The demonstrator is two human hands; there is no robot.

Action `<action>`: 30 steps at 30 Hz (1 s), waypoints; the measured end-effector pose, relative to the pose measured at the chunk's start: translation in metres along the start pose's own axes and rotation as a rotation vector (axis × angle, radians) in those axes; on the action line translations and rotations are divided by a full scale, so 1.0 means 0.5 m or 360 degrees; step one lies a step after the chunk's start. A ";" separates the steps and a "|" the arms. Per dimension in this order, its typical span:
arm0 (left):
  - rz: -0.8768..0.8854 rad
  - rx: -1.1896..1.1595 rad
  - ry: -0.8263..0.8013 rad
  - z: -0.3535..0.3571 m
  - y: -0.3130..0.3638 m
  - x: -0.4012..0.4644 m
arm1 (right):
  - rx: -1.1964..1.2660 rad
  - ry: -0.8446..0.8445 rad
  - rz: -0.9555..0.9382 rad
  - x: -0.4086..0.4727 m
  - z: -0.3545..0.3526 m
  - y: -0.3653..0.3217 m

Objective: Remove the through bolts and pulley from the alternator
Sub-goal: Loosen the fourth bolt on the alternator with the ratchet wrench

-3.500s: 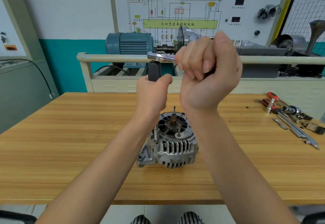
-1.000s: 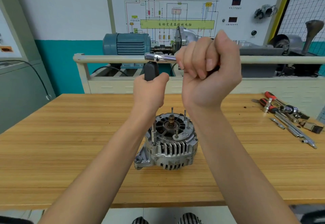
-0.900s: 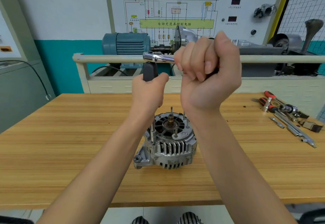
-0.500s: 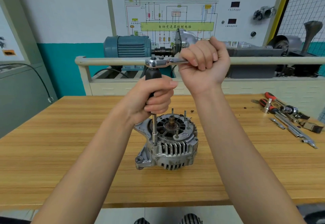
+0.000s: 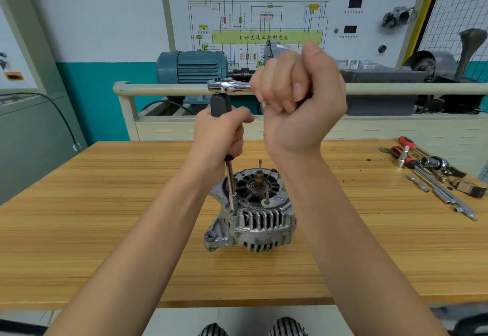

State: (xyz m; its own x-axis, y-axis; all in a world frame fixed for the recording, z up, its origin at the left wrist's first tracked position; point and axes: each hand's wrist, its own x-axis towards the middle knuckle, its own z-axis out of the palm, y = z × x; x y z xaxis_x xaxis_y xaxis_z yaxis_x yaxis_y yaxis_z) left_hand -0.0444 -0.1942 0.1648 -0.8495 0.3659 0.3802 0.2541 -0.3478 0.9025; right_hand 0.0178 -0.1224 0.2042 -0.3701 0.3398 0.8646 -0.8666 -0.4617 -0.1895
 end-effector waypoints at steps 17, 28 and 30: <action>-0.0081 -0.0064 0.0023 0.007 0.004 -0.002 | 0.0159 0.0171 0.0174 0.006 -0.012 0.000; -0.0183 -0.0353 -0.0683 -0.044 0.003 0.010 | 0.0326 0.0195 0.0386 0.026 -0.038 -0.007; -0.0296 -0.0524 -0.1081 -0.053 0.007 0.013 | 0.0635 0.0383 0.0607 0.039 -0.056 -0.004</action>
State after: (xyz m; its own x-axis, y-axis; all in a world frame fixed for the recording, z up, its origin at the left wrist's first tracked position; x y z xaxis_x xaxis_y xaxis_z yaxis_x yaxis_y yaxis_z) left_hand -0.0612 -0.2158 0.1648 -0.3678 0.8552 0.3651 -0.1056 -0.4285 0.8973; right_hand 0.0030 -0.0917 0.2084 -0.7359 0.2441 0.6315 -0.4823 -0.8436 -0.2360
